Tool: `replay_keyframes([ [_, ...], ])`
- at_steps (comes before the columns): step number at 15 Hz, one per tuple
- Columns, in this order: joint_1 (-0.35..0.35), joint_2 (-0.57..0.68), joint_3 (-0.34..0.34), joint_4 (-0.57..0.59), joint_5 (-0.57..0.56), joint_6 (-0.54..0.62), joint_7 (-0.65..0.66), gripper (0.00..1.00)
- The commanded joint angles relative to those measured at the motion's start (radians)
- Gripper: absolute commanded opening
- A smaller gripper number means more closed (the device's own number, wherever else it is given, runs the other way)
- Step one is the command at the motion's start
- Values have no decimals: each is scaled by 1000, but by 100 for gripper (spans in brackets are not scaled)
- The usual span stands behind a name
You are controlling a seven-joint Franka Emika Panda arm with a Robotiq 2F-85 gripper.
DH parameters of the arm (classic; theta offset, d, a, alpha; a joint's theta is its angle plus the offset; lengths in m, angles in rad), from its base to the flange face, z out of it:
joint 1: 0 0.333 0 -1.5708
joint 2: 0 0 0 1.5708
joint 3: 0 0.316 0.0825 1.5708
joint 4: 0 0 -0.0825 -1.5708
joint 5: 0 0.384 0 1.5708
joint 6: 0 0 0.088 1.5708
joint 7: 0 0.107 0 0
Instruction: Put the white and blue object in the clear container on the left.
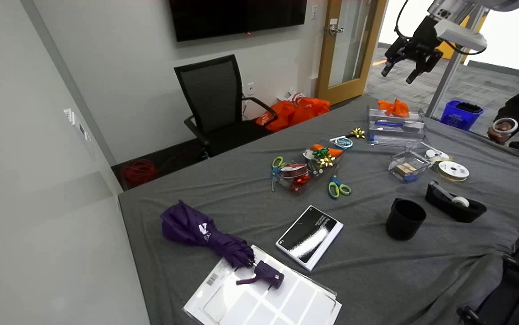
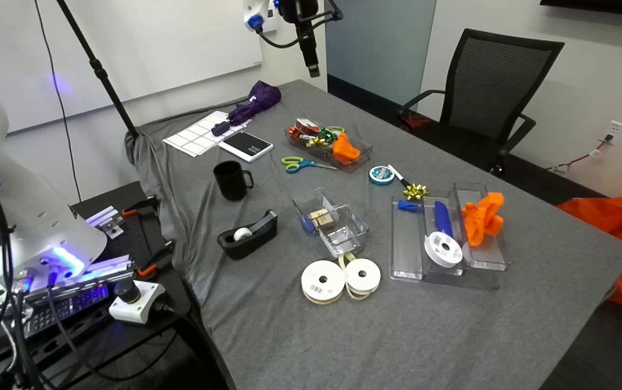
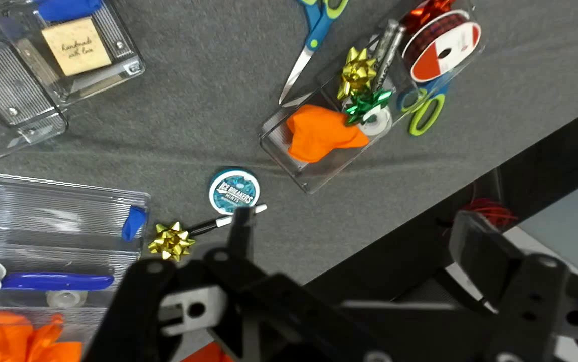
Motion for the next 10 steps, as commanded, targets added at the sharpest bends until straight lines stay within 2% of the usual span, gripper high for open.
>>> replay_keyframes([
  [1,-31,30,30,29,-17,5,38,100],
  [10,-43,70,35,61,-5,6,55,100],
])
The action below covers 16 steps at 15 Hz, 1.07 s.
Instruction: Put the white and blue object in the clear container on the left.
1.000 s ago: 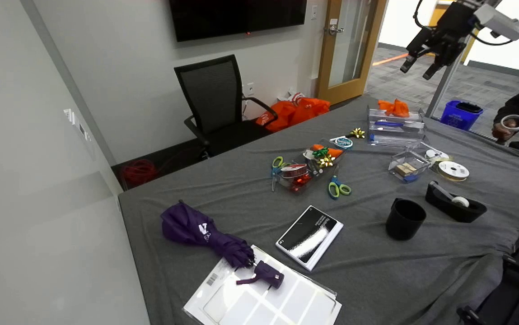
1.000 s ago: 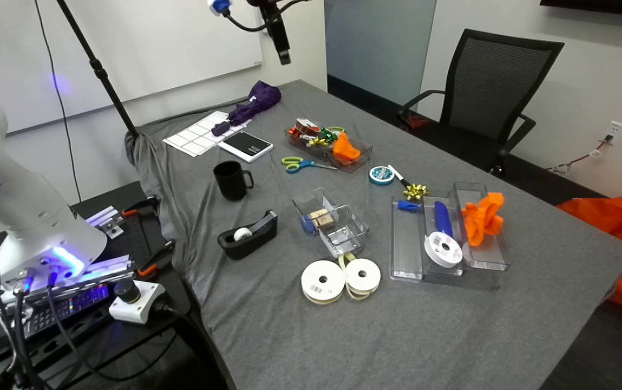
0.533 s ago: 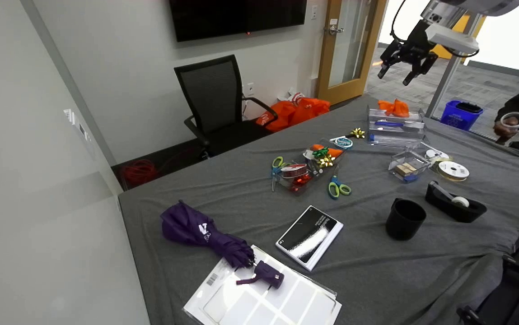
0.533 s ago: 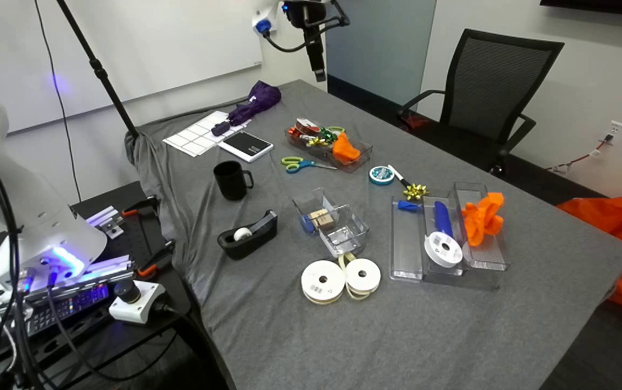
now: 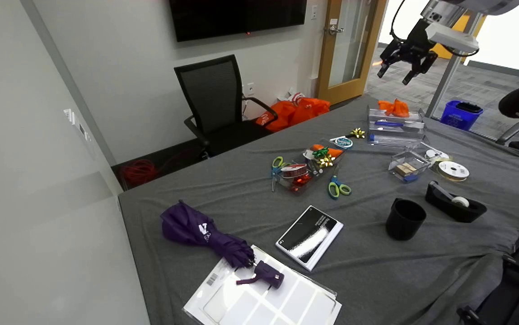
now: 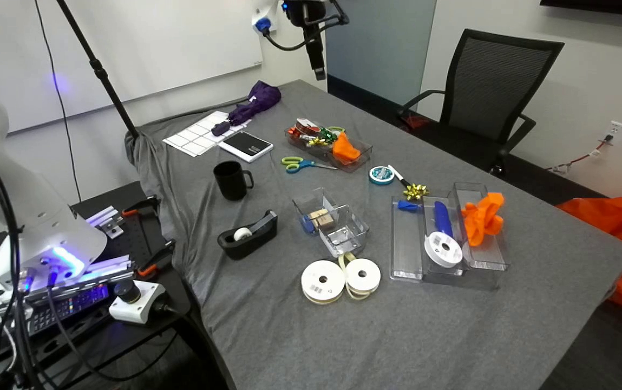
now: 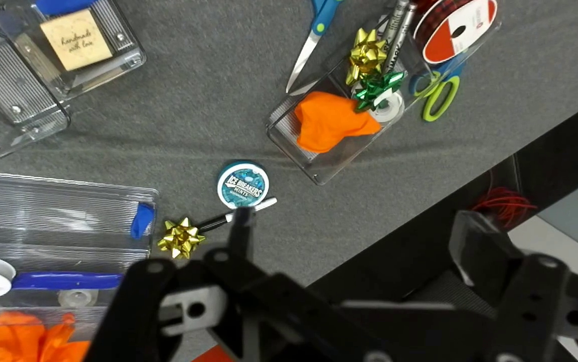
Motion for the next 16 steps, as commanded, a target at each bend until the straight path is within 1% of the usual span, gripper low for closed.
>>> replay_keyframes([
  [1,-36,44,20,25,6,13,25,100],
  [6,-47,218,1,73,-29,162,209,100],
  [9,-43,344,12,145,-11,211,318,100],
  [11,-31,425,12,221,-19,211,401,100],
  [13,-18,496,7,311,-39,179,457,100],
  [16,-16,594,13,462,-71,96,481,100],
])
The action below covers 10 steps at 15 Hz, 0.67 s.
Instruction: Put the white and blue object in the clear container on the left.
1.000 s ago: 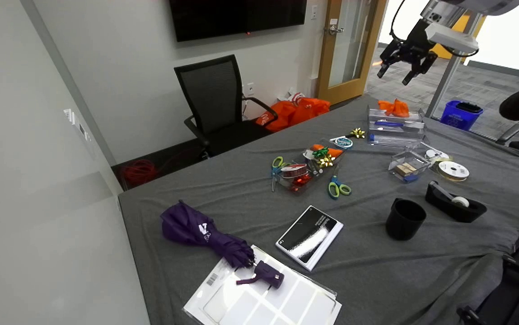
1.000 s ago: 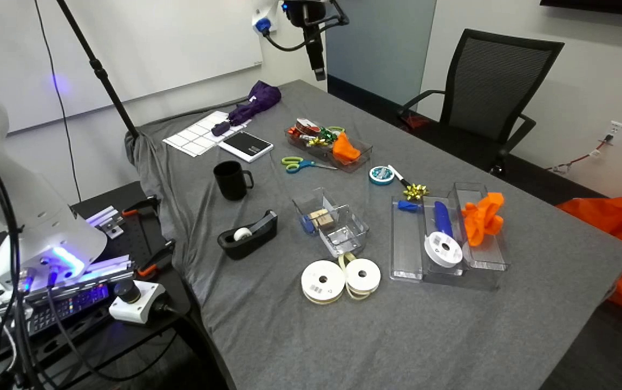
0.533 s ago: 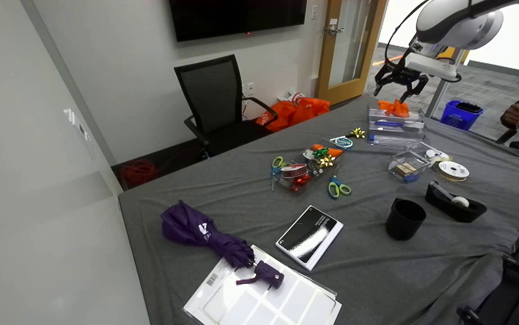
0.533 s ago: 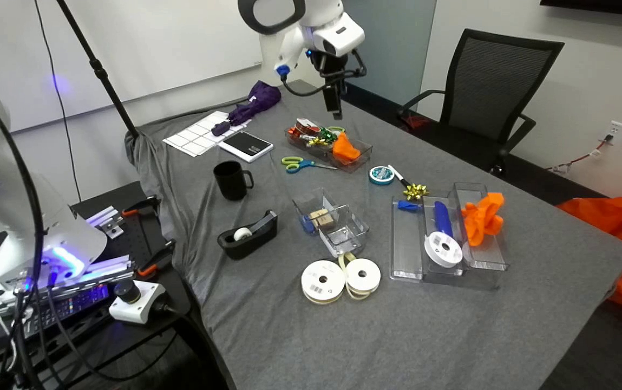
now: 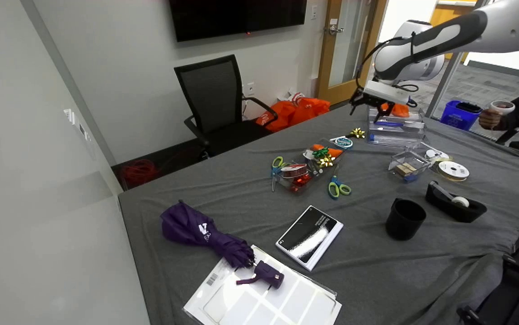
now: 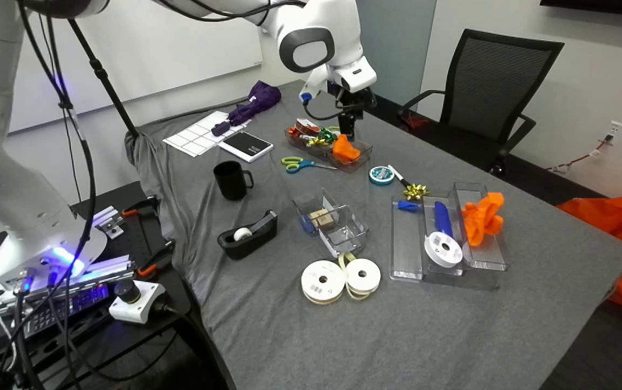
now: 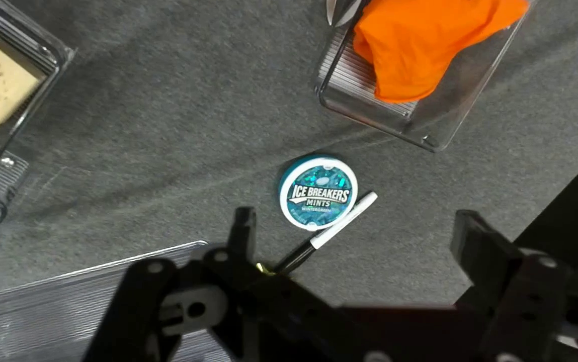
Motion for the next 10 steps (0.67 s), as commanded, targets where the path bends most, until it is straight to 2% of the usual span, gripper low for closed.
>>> replay_keyframes([
  [1,-6,133,4,220,-51,-125,26,100],
  [5,-16,251,5,397,-108,-245,20,100],
  [8,-27,340,5,512,-122,-264,24,100],
  [10,-40,395,8,573,-144,-237,-24,100],
])
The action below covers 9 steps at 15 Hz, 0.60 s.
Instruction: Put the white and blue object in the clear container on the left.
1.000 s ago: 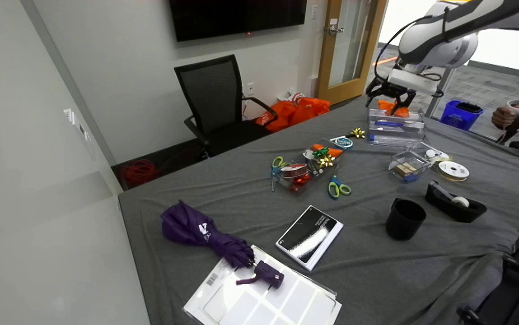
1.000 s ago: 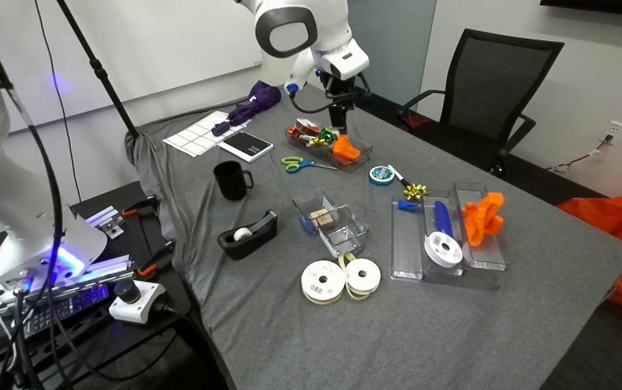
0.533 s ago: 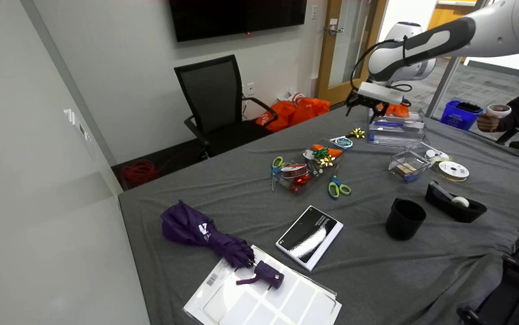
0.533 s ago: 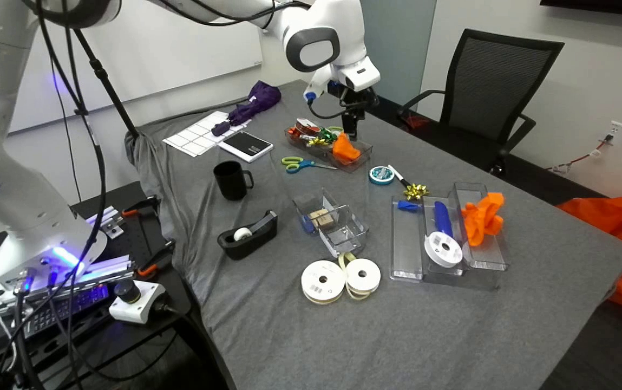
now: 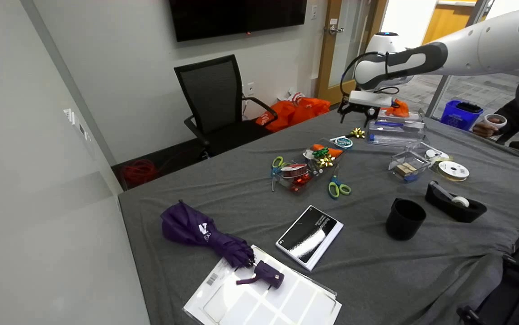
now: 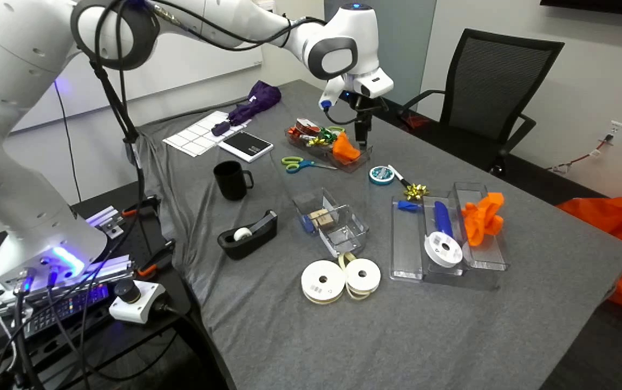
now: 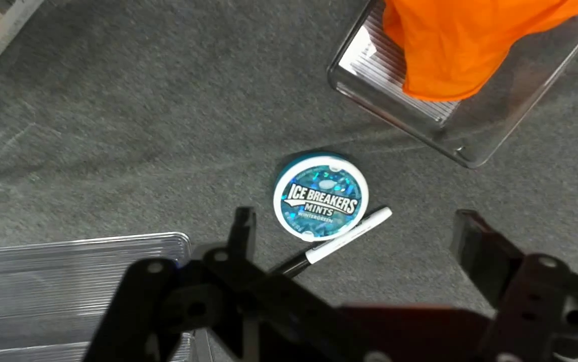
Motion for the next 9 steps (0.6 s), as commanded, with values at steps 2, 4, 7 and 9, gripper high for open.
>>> replay_keyframes([
  [2,-42,157,8,201,-57,15,-92,100],
  [4,-55,203,11,242,-76,60,-142,100],
  [7,-69,261,11,281,-76,167,-212,100],
  [9,-80,294,22,304,-63,227,-243,100],
])
